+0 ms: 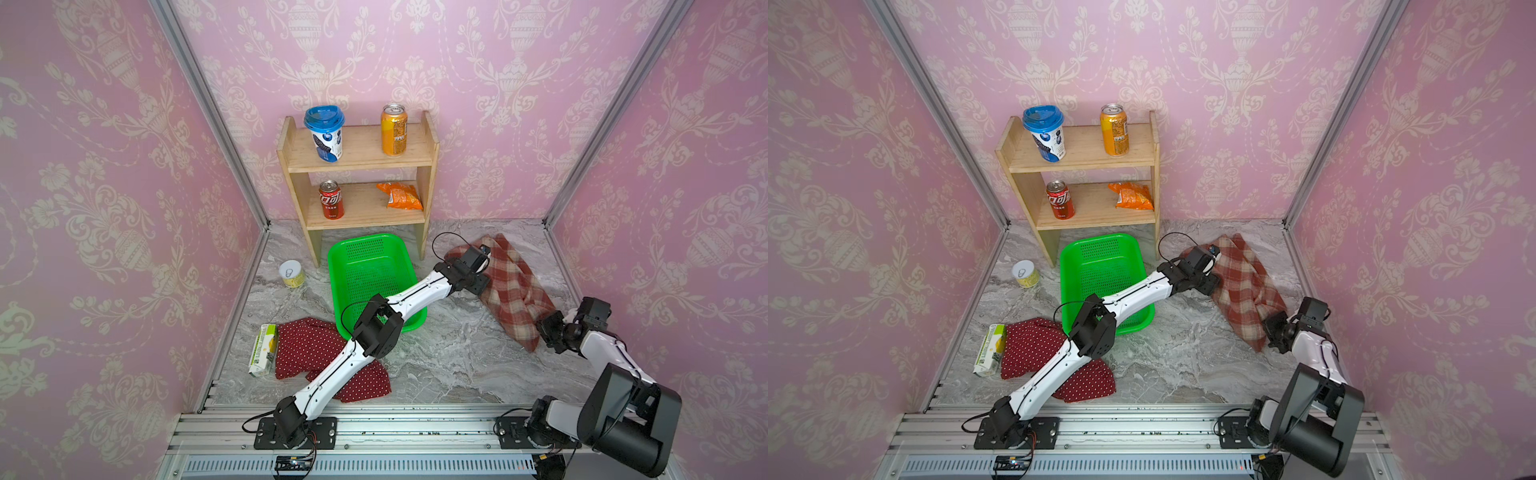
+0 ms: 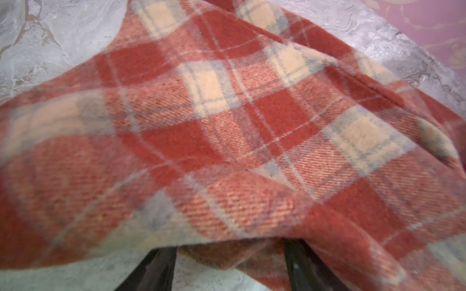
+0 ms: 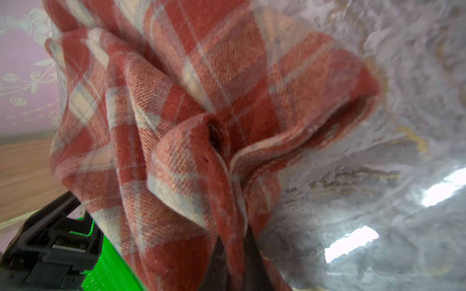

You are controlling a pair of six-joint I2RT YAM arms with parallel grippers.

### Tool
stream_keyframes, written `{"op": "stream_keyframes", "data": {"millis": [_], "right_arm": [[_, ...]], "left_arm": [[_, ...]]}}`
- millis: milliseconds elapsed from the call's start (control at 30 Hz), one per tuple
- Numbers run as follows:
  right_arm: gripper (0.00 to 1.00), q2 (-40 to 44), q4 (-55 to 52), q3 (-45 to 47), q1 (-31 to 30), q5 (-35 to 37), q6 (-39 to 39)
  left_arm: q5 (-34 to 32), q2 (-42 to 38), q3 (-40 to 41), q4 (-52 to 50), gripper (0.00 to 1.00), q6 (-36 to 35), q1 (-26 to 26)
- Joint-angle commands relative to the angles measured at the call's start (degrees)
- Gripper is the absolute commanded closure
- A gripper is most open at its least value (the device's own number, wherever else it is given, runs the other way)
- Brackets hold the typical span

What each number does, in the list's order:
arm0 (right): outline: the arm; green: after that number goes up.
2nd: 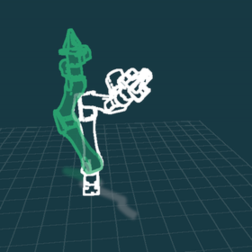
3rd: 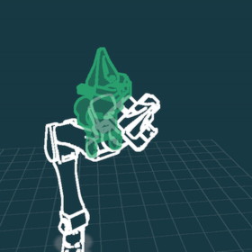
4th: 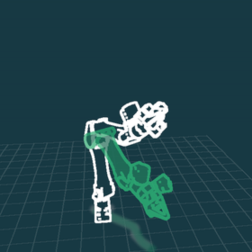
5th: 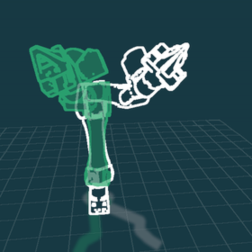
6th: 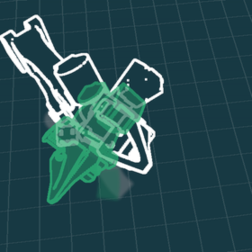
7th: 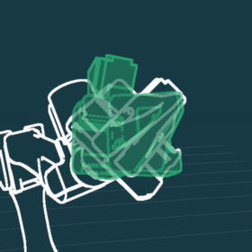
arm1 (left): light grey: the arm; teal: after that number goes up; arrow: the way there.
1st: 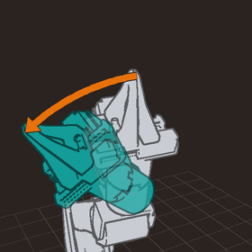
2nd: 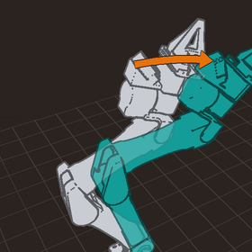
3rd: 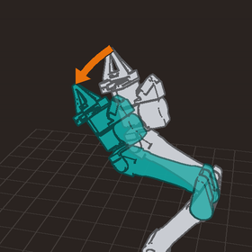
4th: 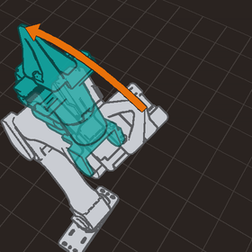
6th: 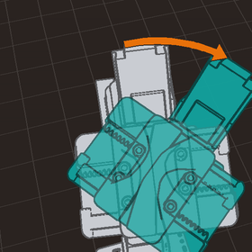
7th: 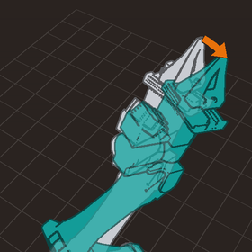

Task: Roll up the skirts
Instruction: Adjust the skirt at the center of the board.

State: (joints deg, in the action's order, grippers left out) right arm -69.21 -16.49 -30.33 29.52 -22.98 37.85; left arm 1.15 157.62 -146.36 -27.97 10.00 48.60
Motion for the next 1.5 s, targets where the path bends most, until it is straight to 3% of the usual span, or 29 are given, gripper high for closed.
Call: {"op": "stream_keyframes", "data": {"millis": [0, 100, 133, 233, 300, 400, 500, 533, 600, 800, 1033, 1233, 1467], "right_arm": [[0.99, 0.59, 0.86, 1.78, -2.45, -1.69, 2.09], [0.75, -1.67, 1.46, 0.82, -2.71, -1.84, 1.64], [0.56, -2.63, 1.55, 0.02, -2.71, -2.17, 1.25], [0.31, -3.64, 1.06, -2.35, -2.71, -2.44, 1.01], [0.24, -3.49, 0.13, -3.96, -2.6, -2.79, 0.96], [0.22, -1.99, -1.69, -5.61, -2.06, -3.56, 0.58], [0.21, 0.47, -3.31, -6.39, -0.09, -5.55, 0.54], [0.21, 1.37, -3.74, -6.6, 0.55, -6.18, 0.68], [0.21, 3.35, -4.42, -6.79, 1.29, -6.77, 1.42], [0.21, 8.95, -3.01, -5.1, 1.99, -8.8, 6.36], [0.21, 17.76, -8.57, -8.73, 3.94, -8.51, 9.33], [0.2, 16.91, -7.56, -9.83, 4.42, -8.91, 11.69], [0.2, 11.22, -4.06, -15.97, 7.04, -14.18, 14.63]], "left_arm": [[-0.18, 0.18, -1.78, 1.5, 0.32, -3.63, -1.22], [-1.27, -4.0, 1.67, 1.48, 0.31, -9.95, -1.62], [-1.62, -6.7, 5.15, 2.64, 0.3, -12.33, -1.58], [-1.21, -18.54, 22.47, 12.4, 0.29, -19.5, -1.56], [0.99, -28.04, 38.29, 23.08, 0.25, -24.17, -1.57], [8.45, -40.63, 57.43, 35.18, 0.18, -30.72, -1.49], [18.24, -49.43, 70.62, 40.57, 0.14, -38.65, -0.03], [19.41, -51.23, 73.89, 41.75, 0.09, -42.45, 1.12], [17.12, -53.19, 78.73, 43.03, 0.07, -50.87, 4.91], [8.02, -49.22, 81.8, 50.97, 0.06, -64.58, 12.4], [7.69, -41.82, 76.87, 53.08, 0.07, -70.9, 16.71], [9.0, -36.11, 72.74, 53.07, 0.11, -73.11, 17.82], [5.03, -29.61, 67.41, 54.22, 0.19, -77.16, 18.38]]}}
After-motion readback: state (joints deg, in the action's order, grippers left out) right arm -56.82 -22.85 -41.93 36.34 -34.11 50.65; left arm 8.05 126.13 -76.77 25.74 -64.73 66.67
